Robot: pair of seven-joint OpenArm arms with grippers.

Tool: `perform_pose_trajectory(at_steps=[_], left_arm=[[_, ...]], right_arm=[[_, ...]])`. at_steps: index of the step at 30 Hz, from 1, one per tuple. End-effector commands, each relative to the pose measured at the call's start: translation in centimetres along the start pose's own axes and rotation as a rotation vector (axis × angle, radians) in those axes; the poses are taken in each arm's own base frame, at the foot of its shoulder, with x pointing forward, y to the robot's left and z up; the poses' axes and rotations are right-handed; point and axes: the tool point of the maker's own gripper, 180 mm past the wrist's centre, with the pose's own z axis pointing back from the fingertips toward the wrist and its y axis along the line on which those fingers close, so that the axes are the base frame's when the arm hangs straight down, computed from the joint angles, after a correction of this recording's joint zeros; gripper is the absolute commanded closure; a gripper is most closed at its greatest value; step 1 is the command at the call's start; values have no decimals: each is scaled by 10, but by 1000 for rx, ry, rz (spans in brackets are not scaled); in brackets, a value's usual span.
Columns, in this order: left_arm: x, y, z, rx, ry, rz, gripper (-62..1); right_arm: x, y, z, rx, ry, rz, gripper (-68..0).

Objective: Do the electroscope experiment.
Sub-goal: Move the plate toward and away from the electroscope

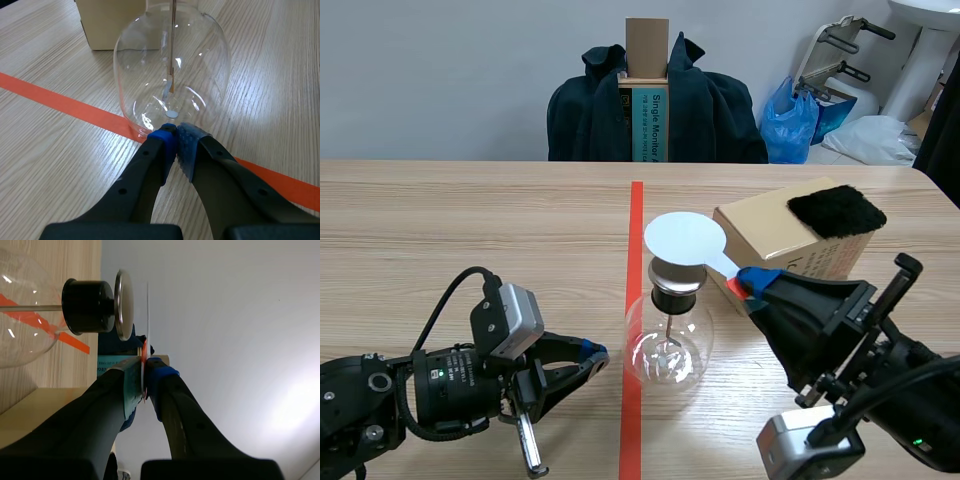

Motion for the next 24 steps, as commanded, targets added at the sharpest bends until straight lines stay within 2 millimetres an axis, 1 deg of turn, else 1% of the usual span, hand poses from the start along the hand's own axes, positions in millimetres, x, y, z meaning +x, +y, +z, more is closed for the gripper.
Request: perform_pose_trajectory(at_steps=[1,11,20,24], left_arm=[[14,1,-5,0,-47,-5,-25],[14,1,-5,0,-46,-5,-25],[14,1,-5,0,-46,-5,-25],[14,1,-5,0,-46,-5,-25]], right_arm=[[-6,-9,-1,-19,-9,37,-7],[7,-8,3,-26,-57,49,-7],[9,-7,5,-26,-56,49,-7],[5,-7,5,-26,-30,49,-7]])
